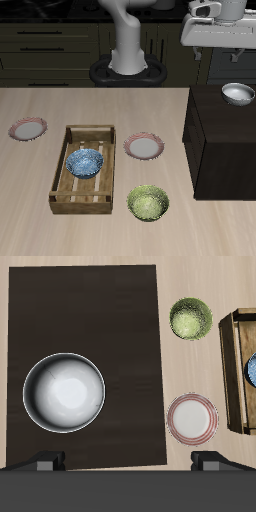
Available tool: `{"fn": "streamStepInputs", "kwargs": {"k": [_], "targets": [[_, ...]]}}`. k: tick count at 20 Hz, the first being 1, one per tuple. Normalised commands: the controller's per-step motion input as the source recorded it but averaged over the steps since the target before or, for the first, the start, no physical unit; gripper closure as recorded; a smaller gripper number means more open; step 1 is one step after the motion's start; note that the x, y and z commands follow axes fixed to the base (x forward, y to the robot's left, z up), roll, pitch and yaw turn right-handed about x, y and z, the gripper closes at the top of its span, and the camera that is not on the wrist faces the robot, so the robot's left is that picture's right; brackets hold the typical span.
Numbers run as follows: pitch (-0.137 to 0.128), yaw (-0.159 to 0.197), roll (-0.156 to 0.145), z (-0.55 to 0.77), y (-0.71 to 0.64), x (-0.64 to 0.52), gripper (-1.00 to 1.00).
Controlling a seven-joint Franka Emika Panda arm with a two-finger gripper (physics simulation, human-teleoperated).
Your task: Place the white bowl onto the plate that is in the table center
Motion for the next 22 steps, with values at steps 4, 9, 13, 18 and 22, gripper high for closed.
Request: {"fn": "streamStepInputs", "kwargs": {"k": [4, 9, 13, 18, 22], "targets": [[0.01, -0.018, -0.018, 0.01, 0.12, 0.11, -1.0], [-0.007, -0.004, -0.021, 0.03, 0.09, 0.17, -1.0], [0.02, 0.006, -0.012, -0.09, 0.02, 0.07, -1.0], [0.018, 0.015, 0.0, -0.12, 0.05, 0.03, -1.0], [0.016, 0.006, 0.001, -0.16, 0.04, 0.06, -1.0]]}}
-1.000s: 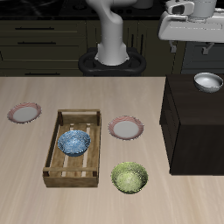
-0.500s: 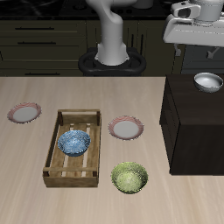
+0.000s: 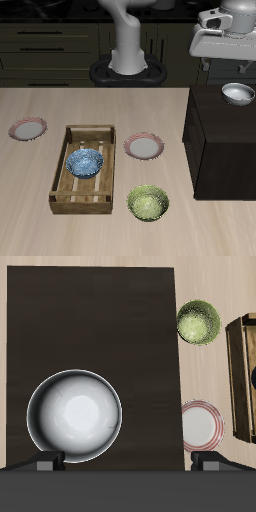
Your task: Place the white bowl onto the plate that is in the table center
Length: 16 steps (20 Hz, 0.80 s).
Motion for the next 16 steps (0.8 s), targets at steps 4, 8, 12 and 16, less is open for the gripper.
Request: {"fn": "streamStepInputs", "kwargs": {"k": [4, 8, 12, 16], "targets": [[0.025, 0.01, -0.006, -0.2, 0.0, 0.04, -1.0], [0.024, 0.025, 0.012, -0.21, 0.06, 0.04, -1.0], [0.02, 0.009, -0.004, -0.2, 0.0, 0.04, -1.0], [0.026, 0.007, 0.008, -0.24, -0.04, 0.0, -1.0]]}}
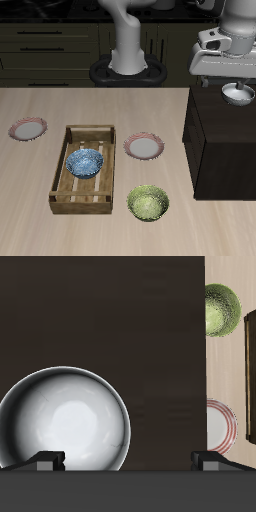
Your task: Place the white bowl onto the plate that is in the table center
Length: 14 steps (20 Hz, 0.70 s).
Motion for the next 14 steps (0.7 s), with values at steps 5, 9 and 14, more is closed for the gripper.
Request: {"fn": "streamStepInputs", "kwargs": {"k": [5, 9, 14], "targets": [[0.032, -0.011, 0.024, -0.19, -0.05, -0.04, -1.0], [-0.006, 0.006, 0.07, -0.16, 0.0, -0.06, 1.0], [-0.007, -0.012, 0.024, 0.02, -0.02, -0.06, 1.0]]}}
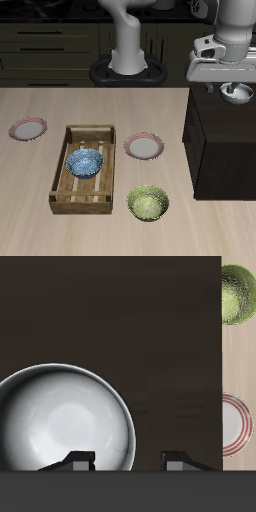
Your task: Place the white bowl onto the plate that is in the table center
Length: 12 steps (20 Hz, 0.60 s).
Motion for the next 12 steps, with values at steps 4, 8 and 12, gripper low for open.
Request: {"fn": "streamStepInputs", "kwargs": {"k": [4, 8, 12], "targets": [[-0.01, 0.001, 0.019, 0.04, -0.02, -0.03, 1.0], [-0.013, -0.01, 0.019, 0.1, -0.04, -0.03, 1.0], [-0.015, -0.004, -0.001, 0.07, -0.05, -0.05, 1.0]]}}
